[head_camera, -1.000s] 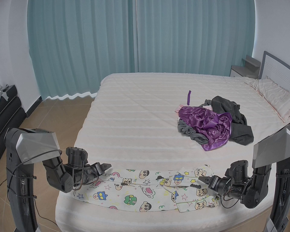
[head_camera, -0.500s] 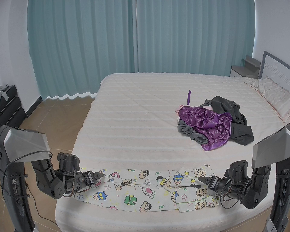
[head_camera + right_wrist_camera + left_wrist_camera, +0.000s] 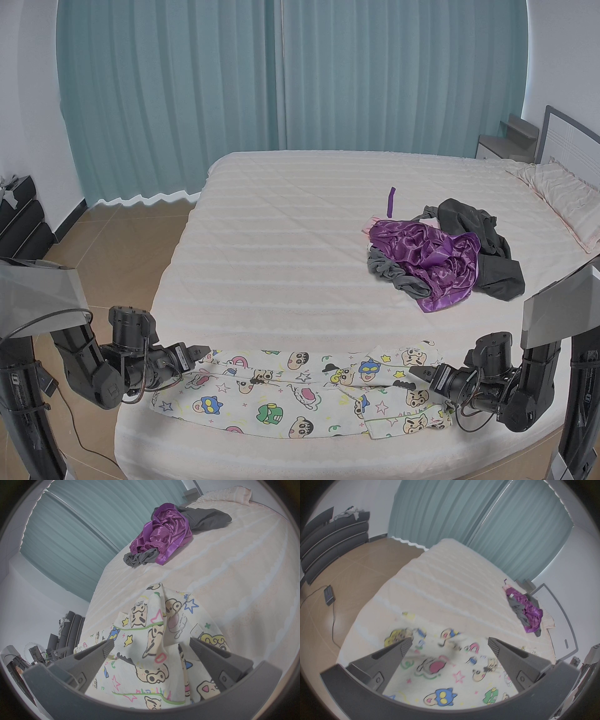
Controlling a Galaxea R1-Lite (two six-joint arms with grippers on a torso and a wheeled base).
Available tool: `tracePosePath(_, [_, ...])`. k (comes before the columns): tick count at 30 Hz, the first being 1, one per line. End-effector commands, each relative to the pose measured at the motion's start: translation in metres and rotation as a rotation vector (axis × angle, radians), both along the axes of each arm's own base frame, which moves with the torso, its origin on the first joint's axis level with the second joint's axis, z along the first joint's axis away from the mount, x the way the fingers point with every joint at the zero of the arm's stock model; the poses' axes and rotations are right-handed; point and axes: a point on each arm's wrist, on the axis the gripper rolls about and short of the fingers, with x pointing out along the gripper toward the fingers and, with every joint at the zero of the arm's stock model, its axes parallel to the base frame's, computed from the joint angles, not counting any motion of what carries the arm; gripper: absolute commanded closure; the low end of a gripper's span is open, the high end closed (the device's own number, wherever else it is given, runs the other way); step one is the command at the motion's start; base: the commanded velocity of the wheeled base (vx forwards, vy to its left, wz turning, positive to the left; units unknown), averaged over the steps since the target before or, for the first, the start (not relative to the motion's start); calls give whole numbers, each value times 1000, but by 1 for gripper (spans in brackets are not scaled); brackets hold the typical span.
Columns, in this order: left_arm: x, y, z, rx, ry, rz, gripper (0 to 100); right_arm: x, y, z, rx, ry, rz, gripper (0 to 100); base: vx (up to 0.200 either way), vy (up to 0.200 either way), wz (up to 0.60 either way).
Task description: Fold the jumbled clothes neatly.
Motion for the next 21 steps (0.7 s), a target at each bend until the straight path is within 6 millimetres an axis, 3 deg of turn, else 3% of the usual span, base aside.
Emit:
tracePosePath(1, [11, -5, 28, -12, -119, -12, 0, 0, 0, -1, -1, 2, 1, 0, 0, 0, 0])
tracePosePath(4, [26, -5, 35, 17, -175, -28, 0, -1, 3, -1, -1, 3, 12, 0, 0, 0, 0])
tracePosePath(11, [36, 32, 8, 207, -108, -100, 0, -2, 3, -1, -4, 2, 9, 0, 0, 0, 0])
tracePosePath(16, [35, 55, 4, 162, -94, -153, 0, -2, 4, -1, -5, 5, 14, 0, 0, 0, 0])
tracePosePath(21, [34, 65, 4, 108, -105, -181, 0, -2, 5, -2, -5, 7, 15, 0, 0, 0, 0])
